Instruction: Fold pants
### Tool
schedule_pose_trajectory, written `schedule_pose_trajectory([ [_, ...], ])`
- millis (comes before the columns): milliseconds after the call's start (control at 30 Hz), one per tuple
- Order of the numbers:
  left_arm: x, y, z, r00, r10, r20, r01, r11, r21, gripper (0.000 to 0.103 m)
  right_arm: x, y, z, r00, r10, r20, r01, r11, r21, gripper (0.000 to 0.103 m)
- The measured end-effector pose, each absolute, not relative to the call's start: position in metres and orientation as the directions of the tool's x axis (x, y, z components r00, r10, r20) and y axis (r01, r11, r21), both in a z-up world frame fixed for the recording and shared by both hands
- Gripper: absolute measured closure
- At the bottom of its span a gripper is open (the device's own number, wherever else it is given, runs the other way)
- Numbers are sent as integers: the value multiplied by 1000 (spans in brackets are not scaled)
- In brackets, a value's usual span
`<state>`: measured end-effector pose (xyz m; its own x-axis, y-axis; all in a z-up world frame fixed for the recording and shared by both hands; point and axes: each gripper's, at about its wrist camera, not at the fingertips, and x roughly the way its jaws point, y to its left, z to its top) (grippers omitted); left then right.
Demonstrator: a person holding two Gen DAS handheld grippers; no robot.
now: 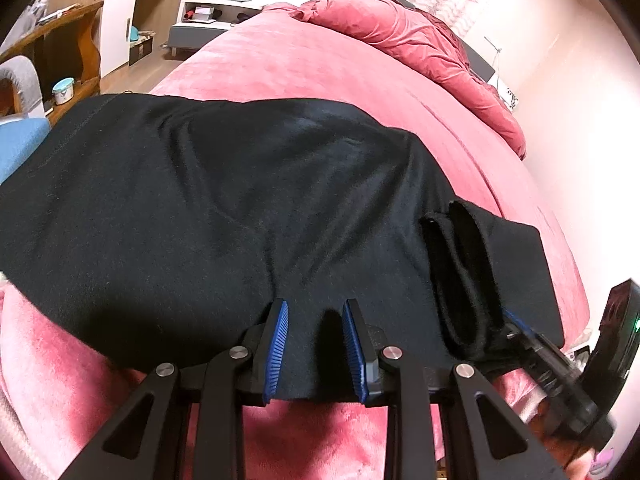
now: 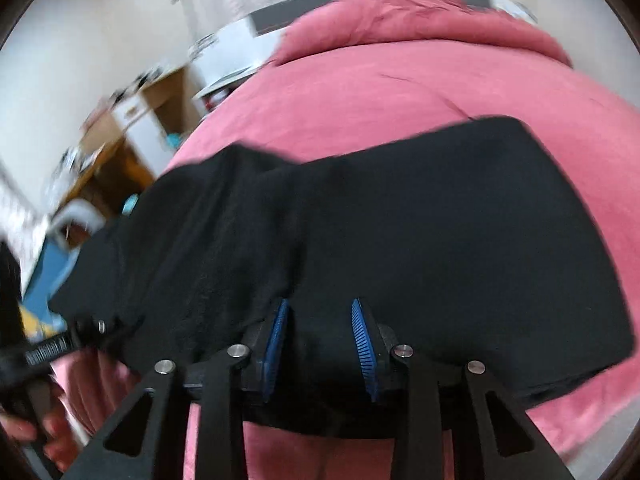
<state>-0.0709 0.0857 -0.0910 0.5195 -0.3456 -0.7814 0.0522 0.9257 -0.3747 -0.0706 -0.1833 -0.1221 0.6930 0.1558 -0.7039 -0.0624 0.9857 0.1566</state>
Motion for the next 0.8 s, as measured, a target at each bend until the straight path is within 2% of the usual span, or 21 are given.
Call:
schedule_pose_trajectory([
  [33,-73,90,-89,520,-345,-781,43,924,-380,74,-70,-176,-121,698,156,-699,-86,987,135,82],
  [67,-74,92,-88,521,-344,-781,36,923,-382,74,-71,-172,-119,704,154,-693,-97,988,121,83],
  [333,-93,127,-78,526,-363,-769,-53,888,-456,74,-77,-180,-115,731,261,-631,-153,963,220,83],
  [467,-101,139,-71,531,-355,-769,-86,881,-466,74,-72,-168,-124,696,269,-666,-194,963,186,83],
  [567,-104,148,-77,487,-366,-793,-150,859,-489,74,-64,-180,-133,682,317,-659,-164,945,284,84],
  [733,-110,158,-93,433,-440,-786,-234,788,-570,74,-65,-191,-137,679,345,-647,-154,930,335,85],
  [800,-108,165,-97,451,-435,-779,-273,764,-584,69,-69,-192,-138,680,346,-647,-153,929,336,85],
])
